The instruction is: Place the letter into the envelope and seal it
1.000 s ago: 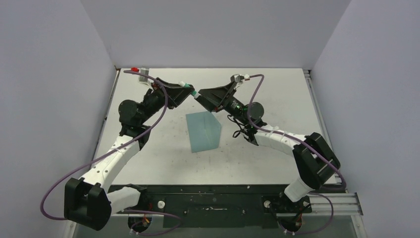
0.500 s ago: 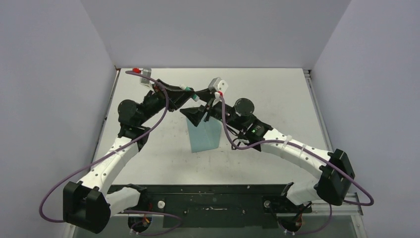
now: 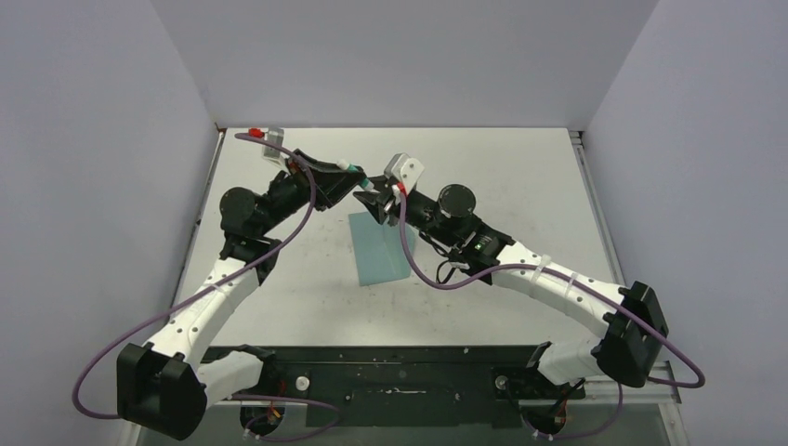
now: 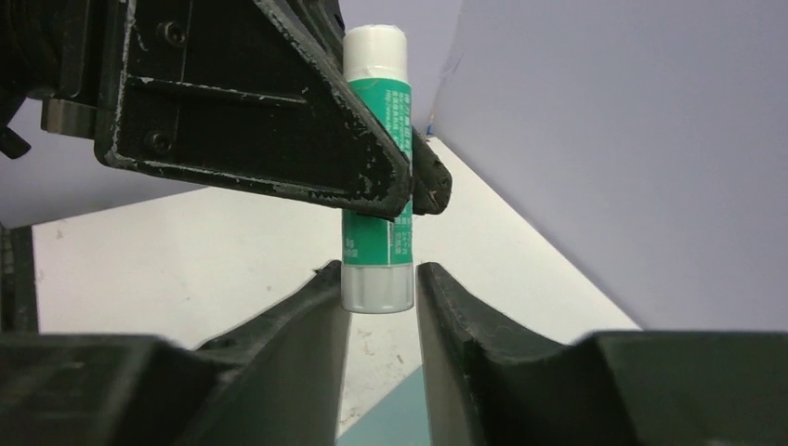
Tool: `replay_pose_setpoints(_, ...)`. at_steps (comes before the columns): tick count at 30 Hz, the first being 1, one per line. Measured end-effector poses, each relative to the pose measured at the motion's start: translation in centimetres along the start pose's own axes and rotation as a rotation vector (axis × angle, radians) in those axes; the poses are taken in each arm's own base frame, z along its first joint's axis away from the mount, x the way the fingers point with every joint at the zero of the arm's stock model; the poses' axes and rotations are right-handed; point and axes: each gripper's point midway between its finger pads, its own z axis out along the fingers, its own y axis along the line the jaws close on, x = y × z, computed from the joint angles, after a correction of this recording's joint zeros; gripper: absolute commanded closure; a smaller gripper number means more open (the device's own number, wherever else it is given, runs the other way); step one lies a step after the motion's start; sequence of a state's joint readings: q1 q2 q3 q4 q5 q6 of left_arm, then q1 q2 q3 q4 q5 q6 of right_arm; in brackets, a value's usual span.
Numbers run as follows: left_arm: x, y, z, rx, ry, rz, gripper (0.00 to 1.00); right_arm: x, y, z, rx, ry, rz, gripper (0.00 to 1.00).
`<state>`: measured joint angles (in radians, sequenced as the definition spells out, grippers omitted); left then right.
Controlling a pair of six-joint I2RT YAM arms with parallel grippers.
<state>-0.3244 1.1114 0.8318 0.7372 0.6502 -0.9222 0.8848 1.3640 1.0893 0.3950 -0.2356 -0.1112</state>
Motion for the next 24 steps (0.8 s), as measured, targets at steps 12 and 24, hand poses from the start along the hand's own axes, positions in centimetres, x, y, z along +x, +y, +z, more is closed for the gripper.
replay_pose_setpoints(12,0.1,-0.2,-0.1,0.008,0.006,0.001,1.00,-0.1,-0.5,-0.3,0.003,0.000,0.021,0.66)
replay_pose_setpoints(24,0.8,-0.1,-0.2,0.006,0.039,-0.014,1.00,0.2,1.0,-0.6,-0.086,0.023,0.029,0.69)
